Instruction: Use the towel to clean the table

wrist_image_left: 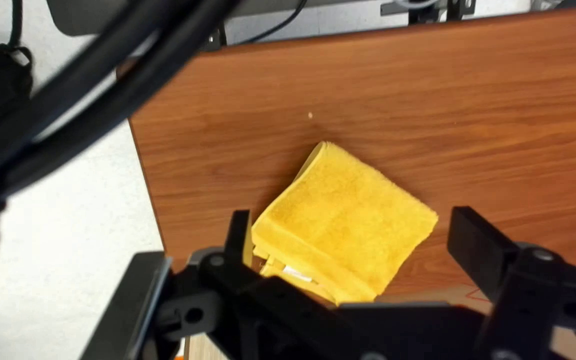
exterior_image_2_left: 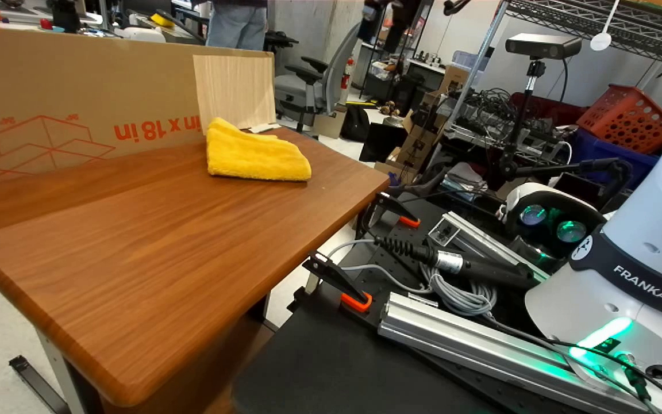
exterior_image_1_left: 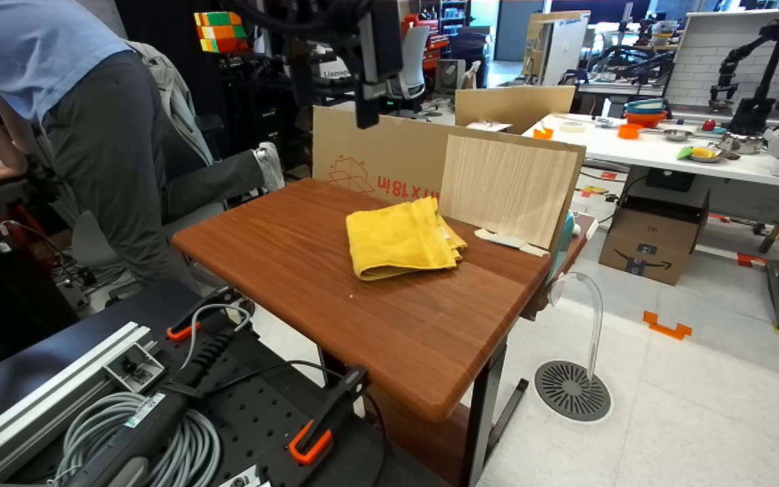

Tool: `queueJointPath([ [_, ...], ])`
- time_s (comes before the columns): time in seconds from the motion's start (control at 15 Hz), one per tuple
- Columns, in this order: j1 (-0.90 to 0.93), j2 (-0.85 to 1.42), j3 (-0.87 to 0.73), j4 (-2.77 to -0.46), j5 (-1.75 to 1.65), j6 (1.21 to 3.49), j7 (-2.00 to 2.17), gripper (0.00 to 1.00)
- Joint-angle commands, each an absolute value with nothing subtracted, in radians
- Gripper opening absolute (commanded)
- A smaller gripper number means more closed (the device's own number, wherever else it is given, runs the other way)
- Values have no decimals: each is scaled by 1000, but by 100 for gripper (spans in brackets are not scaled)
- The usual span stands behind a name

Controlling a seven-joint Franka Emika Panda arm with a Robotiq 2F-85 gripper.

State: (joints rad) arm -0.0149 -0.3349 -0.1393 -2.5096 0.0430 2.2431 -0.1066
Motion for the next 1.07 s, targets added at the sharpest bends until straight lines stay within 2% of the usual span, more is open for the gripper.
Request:
queueJointPath([
  [0.0,-33,-80,-90,-2342,25,2382,-1,100],
  [0.27,-19,133,-59,-2212,2,2491,84,100],
  [0.53,13,289,-46,-2097,-57,2457,145,100],
  [1.0,22,326,-42,-2088,-53,2471,127,100],
])
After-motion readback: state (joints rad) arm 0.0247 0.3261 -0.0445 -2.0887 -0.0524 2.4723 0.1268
